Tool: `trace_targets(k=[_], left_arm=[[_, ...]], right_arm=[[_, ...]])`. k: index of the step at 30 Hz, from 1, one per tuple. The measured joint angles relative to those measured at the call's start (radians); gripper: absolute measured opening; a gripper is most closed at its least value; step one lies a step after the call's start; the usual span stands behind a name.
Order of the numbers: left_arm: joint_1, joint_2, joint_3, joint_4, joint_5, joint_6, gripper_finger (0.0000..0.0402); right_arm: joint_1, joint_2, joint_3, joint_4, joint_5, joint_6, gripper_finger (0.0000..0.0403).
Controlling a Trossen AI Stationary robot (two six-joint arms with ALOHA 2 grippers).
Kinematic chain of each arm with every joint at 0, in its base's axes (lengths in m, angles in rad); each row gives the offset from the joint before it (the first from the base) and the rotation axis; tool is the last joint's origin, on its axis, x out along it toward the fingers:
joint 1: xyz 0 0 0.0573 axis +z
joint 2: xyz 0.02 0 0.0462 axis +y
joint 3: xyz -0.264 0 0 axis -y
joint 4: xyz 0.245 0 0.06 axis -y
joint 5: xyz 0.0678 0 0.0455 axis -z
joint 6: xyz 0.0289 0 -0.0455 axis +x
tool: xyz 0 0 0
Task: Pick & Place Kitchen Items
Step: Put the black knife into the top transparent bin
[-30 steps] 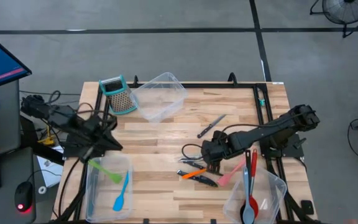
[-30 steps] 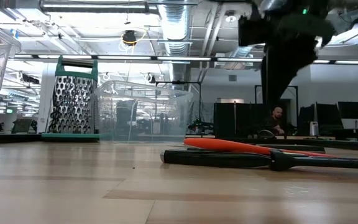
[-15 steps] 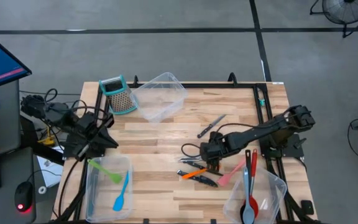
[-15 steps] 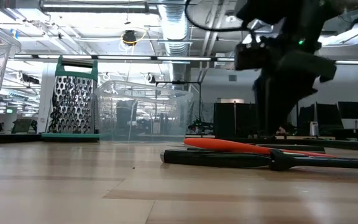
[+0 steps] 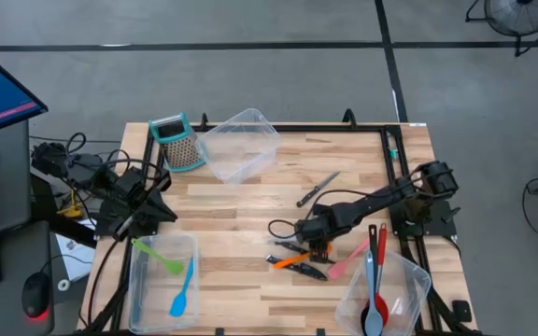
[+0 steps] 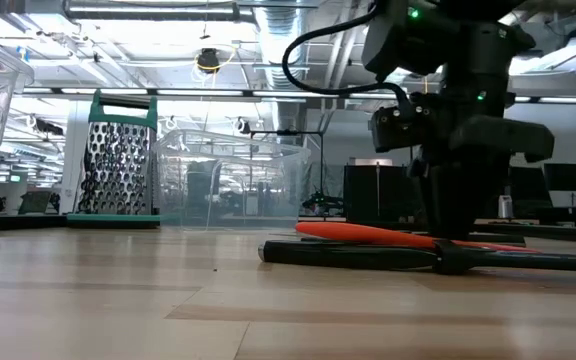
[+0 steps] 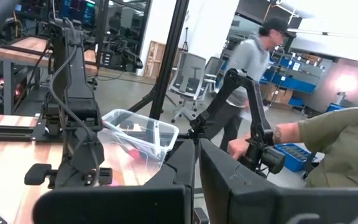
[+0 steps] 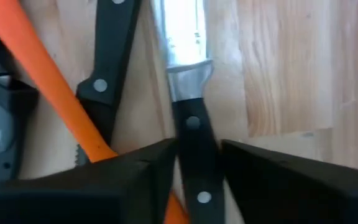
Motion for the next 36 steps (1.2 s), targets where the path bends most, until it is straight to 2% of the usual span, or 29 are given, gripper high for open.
trace_targets(k=[2, 3, 7, 10, 19, 23, 26, 29, 36], left_arm=[[0.0, 0.0, 0.0, 0.0, 0.0, 0.0, 0.0004], [0.0, 0.0, 0.0, 0.0, 0.0, 0.0, 0.0004], [0.0, 0.0, 0.0, -0.001, 0.0, 0.0, 0.0004], [0.0, -0.006, 0.0, -0.001, 0.0, -0.001, 0.0004], [0.0, -0.057, 0.0, -0.002, 0.0, -0.001, 0.0004], [0.0, -0.079, 0.0, -0.002, 0.0, -0.001, 0.0004], [0.0, -0.092, 0.0, -0.003, 0.0, 0.003, 0.0004], [0.0, -0.098, 0.0, -0.003, 0.0, 0.019, 0.0004], [0.0, -0.106, 0.0, -0.014, 0.0, 0.025, 0.0004]], right_arm=[[-0.01, -0.006, 0.0, 0.004, -0.018, 0.002, 0.0077], [-0.013, -0.011, -0.001, 0.004, -0.021, 0.002, 0.0067], [-0.018, -0.027, -0.003, 0.013, -0.011, 0.003, 0.0069], [-0.019, -0.054, -0.004, 0.024, 0.035, 0.003, 0.0069], [-0.045, -0.22, 0.166, 0.026, 0.129, -0.055, 0.0069], [-0.087, -0.244, 0.31, 0.006, 0.222, -0.162, 0.0069], [-0.148, -0.204, 0.455, -0.058, 0.248, -0.264, 0.0069], [-0.222, -0.117, 0.624, -0.154, 0.272, -0.368, 0.0069], [-0.362, 0.149, 1.038, -0.451, 0.432, -0.554, 0.0069]])
